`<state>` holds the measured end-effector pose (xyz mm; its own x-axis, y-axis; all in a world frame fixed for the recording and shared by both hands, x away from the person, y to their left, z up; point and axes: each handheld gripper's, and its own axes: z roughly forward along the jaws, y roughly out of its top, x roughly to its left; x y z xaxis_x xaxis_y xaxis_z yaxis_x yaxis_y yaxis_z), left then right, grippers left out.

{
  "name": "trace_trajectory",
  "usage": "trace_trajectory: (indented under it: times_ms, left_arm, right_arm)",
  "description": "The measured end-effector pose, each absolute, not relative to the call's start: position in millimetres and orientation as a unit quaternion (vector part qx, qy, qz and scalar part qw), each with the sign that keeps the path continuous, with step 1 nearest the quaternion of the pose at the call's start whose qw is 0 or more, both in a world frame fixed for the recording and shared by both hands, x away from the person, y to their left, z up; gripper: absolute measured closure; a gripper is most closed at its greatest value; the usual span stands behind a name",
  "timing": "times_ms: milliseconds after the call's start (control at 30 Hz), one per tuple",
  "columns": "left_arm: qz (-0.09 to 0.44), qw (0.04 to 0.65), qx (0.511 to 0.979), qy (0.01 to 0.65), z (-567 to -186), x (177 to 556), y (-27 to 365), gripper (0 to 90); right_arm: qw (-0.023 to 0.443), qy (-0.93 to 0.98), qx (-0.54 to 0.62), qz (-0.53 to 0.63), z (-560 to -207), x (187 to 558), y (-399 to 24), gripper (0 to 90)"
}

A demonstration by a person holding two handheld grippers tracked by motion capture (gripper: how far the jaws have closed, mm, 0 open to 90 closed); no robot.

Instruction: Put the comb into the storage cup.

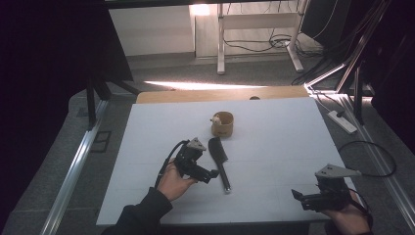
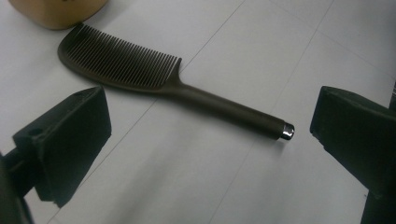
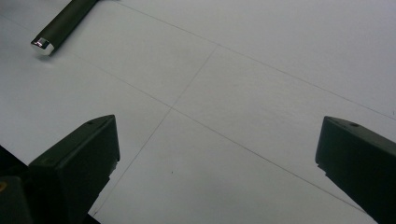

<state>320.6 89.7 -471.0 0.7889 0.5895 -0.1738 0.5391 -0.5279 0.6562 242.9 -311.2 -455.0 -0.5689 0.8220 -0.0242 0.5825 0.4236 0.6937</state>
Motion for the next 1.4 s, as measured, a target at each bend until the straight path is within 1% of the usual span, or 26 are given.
trace_trajectory:
  times_ms: [533, 667, 700, 733, 800, 833, 867, 900, 1000, 1067, 1200, 1267, 1400]
  left_arm:
    - [0.024, 0.361, 0.881, 0.305, -474, 330, 66, 0.2]
    - [0.027, 0.361, 0.883, 0.299, -475, 331, 63, 3.8]
    - [0.027, 0.360, 0.884, 0.296, -475, 331, 63, 10.4]
    - [0.029, 0.359, 0.885, 0.295, -476, 331, 62, 10.4]
    - [0.032, 0.352, 0.888, 0.295, -476, 332, 60, 18.2]
    - [0.030, 0.351, 0.889, 0.292, -476, 332, 60, 30.6]
    - [0.029, 0.350, 0.889, 0.292, -477, 332, 59, 36.3]
    - [0.029, 0.350, 0.888, 0.296, -477, 332, 58, 36.3]
    - [0.025, 0.347, 0.888, 0.299, -477, 333, 56, 51.3]
    - [0.017, 0.351, 0.889, 0.295, -476, 334, 55, 63.5]
    - [0.000, 0.347, 0.894, 0.283, -477, 333, 51, 82.6]
    - [-0.001, 0.345, 0.896, 0.281, -478, 332, 48, 88.3]
    - [0.000, 0.340, 0.898, 0.277, -482, 331, 46, 88.3]
  right_arm:
    - [0.183, 0.824, 0.427, 0.324, -455, 243, -311, 0.3]
    - [0.183, 0.824, 0.427, 0.324, -455, 243, -311, 0.3]
    - [0.183, 0.825, 0.427, 0.324, -455, 243, -311, 0.3]
    - [0.183, 0.825, 0.427, 0.324, -455, 243, -311, 0.3]
    - [0.183, 0.825, 0.426, 0.323, -455, 243, -311, 0.3]
    - [0.183, 0.826, 0.426, 0.322, -455, 243, -311, 0.4]
    - [0.184, 0.826, 0.425, 0.321, -455, 243, -310, 0.4]
    - [0.184, 0.826, 0.425, 0.321, -455, 243, -310, 0.4]
    - [0.184, 0.826, 0.426, 0.320, -456, 243, -310, 0.6]
    - [0.184, 0.827, 0.425, 0.320, -456, 243, -310, 0.6]
    - [0.184, 0.827, 0.424, 0.319, -456, 244, -310, 0.7]
    - [0.184, 0.828, 0.424, 0.318, -456, 243, -310, 0.8]
    - [0.183, 0.829, 0.423, 0.318, -456, 243, -309, 0.8]
